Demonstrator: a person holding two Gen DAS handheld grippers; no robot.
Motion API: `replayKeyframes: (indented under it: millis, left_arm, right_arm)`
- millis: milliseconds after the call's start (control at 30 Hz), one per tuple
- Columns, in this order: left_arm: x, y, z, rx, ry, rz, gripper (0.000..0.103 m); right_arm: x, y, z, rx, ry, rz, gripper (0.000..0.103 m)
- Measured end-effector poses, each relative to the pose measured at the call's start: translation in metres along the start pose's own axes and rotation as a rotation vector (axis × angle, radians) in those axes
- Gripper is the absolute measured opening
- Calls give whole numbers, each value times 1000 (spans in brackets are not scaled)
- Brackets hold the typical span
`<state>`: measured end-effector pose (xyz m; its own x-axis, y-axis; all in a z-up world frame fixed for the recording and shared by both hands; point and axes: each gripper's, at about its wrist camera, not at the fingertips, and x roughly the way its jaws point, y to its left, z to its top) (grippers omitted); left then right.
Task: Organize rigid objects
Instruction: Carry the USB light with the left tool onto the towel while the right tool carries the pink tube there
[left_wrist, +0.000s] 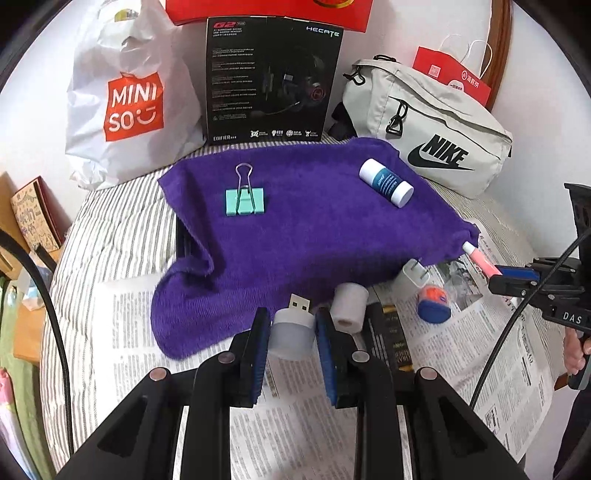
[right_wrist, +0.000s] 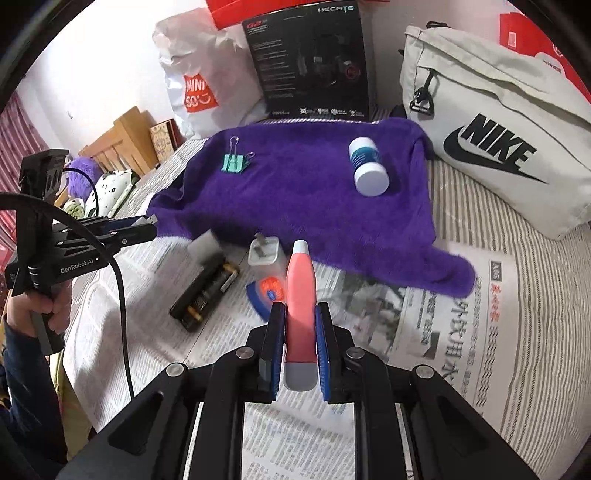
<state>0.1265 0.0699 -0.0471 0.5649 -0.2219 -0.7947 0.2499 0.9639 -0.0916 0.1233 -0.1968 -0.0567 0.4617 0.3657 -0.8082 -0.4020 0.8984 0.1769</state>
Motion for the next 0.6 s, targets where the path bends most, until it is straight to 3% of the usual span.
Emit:
replayKeyframes:
  millis: [600]
  left_arm:
    - [24,18,36,-11,2,-21,24]
  right_arm:
    - [28,-24,59,-16,-15,-67,16]
